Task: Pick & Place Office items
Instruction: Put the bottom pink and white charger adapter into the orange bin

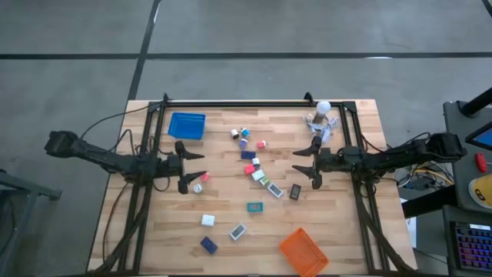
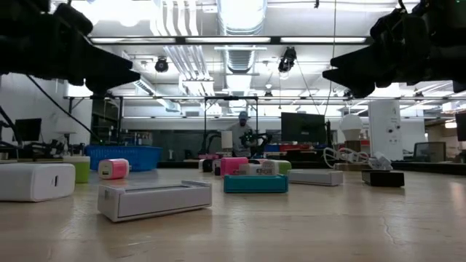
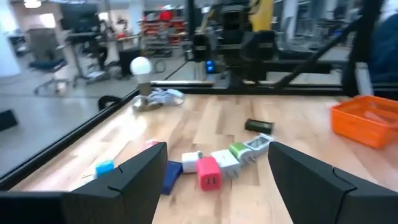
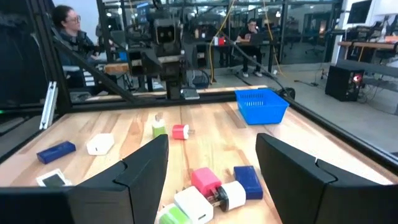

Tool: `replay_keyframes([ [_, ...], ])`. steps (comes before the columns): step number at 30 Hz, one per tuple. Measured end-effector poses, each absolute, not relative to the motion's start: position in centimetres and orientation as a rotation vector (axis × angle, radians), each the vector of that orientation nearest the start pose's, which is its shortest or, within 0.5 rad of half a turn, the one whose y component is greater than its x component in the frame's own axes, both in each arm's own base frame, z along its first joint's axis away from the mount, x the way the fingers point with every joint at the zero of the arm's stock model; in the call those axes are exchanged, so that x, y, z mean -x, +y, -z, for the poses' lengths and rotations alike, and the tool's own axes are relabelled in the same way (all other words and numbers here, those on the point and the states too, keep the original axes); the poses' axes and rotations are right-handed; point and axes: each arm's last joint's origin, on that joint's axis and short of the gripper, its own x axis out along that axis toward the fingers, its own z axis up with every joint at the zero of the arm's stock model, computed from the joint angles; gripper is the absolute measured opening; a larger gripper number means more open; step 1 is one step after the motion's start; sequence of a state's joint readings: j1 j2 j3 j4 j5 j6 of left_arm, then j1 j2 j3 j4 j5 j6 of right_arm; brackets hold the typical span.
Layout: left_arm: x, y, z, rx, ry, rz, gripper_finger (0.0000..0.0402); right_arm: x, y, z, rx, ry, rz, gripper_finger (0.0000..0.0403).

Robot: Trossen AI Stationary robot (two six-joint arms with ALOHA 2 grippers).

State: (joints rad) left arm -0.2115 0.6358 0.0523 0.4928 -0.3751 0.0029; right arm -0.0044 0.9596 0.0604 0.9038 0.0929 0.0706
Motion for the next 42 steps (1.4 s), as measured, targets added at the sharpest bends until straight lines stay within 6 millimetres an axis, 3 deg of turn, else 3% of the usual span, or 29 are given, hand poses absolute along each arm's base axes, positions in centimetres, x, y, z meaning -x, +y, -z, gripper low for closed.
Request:
replay_keyframes([
  [16,-17.5,-2.5,-19.0,0.346,0.731,-0.489,0.0284,-17.0,-0.3,-16.4,-0.130,0.020,0.099,0.0237],
  [23,-20.0,-3.1,-18.4,0.386,0.961,-0.593,0.0284,-17.0,-0.3,-16.4,-0.150,0.022,0.099,0.0237],
  [33,-23.2,-3.9,-17.4,0.386,1.108,-0.659,0.0284,-17.0,-0.3,-16.2,-0.154,0.046,0.082,0.0237],
  [42,-23.6,-3.6,-15.5,0.441,1.223,-0.728,0.0284,-17.0,0.0,-16.1,-0.156,0.049,0.063,0.0237],
])
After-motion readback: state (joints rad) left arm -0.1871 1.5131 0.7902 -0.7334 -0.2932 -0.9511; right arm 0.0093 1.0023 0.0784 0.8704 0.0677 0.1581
